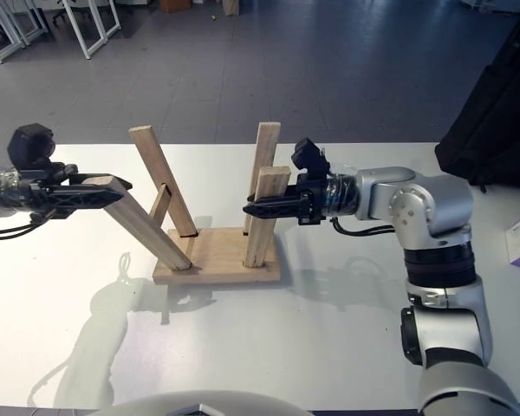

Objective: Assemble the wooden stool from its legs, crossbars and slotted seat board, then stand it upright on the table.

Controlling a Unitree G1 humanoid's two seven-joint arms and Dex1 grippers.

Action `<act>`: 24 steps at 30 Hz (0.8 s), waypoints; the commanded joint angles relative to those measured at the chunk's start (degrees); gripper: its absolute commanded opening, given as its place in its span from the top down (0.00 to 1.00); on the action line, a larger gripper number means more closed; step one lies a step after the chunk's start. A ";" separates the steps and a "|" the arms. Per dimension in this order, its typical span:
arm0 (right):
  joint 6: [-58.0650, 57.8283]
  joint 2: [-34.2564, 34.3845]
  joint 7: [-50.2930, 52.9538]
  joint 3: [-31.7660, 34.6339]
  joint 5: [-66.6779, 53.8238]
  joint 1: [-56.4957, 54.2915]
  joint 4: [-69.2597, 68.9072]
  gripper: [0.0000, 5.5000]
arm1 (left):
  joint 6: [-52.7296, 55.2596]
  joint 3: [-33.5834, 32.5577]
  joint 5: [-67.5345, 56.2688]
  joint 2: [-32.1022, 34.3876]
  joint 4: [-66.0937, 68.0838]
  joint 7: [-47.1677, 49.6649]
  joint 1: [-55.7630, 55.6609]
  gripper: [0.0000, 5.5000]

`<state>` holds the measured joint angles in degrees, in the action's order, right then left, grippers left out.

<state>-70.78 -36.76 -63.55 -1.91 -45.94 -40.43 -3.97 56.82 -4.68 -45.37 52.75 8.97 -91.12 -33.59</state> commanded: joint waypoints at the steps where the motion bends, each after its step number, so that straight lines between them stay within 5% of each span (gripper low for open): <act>1: -13.89 0.73 1.71 4.89 -6.54 -1.79 5.79 0.71 | 9.53 0.34 -4.04 1.15 -1.29 2.16 -2.03 0.69; 6: -16.31 4.73 6.76 7.12 -5.64 -6.60 15.57 0.59 | 3.20 3.41 4.13 -4.32 13.95 8.58 -12.08 0.52; 12: -4.63 3.65 2.99 0.76 2.87 -9.85 29.19 0.38 | -7.11 5.47 13.60 -8.99 30.63 12.10 -18.66 0.35; 20: 3.28 2.12 0.21 1.15 8.11 -9.41 35.49 0.09 | -20.87 -2.26 19.60 -9.75 54.01 20.89 -23.92 0.33; 24: 6.49 -0.69 0.71 4.29 9.55 -8.53 37.18 0.08 | -21.89 -4.71 20.25 -7.72 53.43 20.92 -21.20 0.33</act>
<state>-65.55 -35.43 -63.09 0.87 -37.72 -48.81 32.57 35.13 -8.82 -26.27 43.46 63.69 -70.45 -56.06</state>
